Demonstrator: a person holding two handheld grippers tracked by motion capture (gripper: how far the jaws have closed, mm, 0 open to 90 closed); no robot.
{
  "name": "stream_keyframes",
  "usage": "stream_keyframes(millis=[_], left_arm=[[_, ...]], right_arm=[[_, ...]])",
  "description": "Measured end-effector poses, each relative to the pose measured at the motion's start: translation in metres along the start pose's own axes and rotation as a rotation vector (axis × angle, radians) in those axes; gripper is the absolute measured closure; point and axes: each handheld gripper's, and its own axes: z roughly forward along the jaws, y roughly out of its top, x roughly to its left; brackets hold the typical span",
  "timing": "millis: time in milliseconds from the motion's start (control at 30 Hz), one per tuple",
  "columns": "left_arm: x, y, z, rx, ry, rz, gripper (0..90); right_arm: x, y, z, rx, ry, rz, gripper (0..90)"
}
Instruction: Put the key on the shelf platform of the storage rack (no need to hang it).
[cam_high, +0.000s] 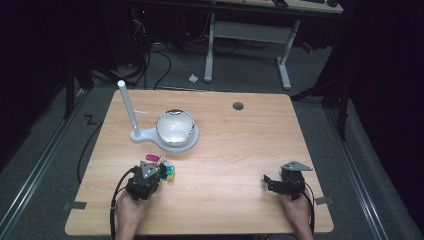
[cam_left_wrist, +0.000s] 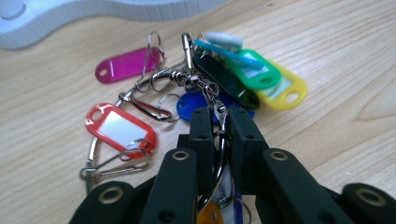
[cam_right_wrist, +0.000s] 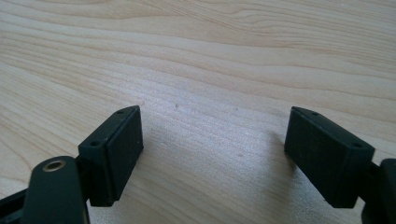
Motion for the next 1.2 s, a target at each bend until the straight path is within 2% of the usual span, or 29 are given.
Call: stream_keyframes(millis=[67, 267, 433, 467, 567, 700, 733, 867, 967, 1200], left_arm=[[0.0, 0.002, -0.001, -0.003, -0.011, 0.002, 81.6], [-0.01, 0.019, -0.015, -0.034, -0.064, -0.071, 82.2], [-0.015, 0.035, -0.025, -0.045, -0.105, -0.095, 82.2], [-0.016, 0.041, -0.028, -0.049, -0.128, -0.099, 82.3], [-0.017, 0.046, -0.031, -0.055, -0.142, -0.106, 82.3], [-0.02, 0.059, -0.039, -0.052, -0.183, -0.141, 82.3], [-0.022, 0.061, -0.041, -0.055, -0.181, -0.157, 82.3], [-0.026, 0.069, -0.048, -0.067, -0.209, -0.156, 82.3], [-0.028, 0.074, -0.052, -0.073, -0.214, -0.16, 82.3], [-0.037, 0.086, -0.064, -0.09, -0.254, -0.146, 82.3]], right_arm=[[0.0, 0.0, 0.0, 0.0, 0.0, 0.0, 19.5], [0.0, 0.0, 0.0, 0.0, 0.0, 0.0, 19.5], [0.0, 0.0, 0.0, 0.0, 0.0, 0.0, 19.5], [0.0, 0.0, 0.0, 0.0, 0.0, 0.0, 19.4], [0.0, 0.0, 0.0, 0.0, 0.0, 0.0, 19.4], [0.0, 0.0, 0.0, 0.0, 0.001, 0.0, 19.5], [0.0, 0.0, 0.0, -0.001, 0.0, 0.0, 19.4], [0.0, 0.0, 0.0, 0.0, 0.001, 0.0, 19.4], [0.0, 0.0, 0.0, -0.001, 0.0, 0.0, 19.4], [0.0, 0.0, 0.0, 0.0, 0.001, 0.0, 19.4]])
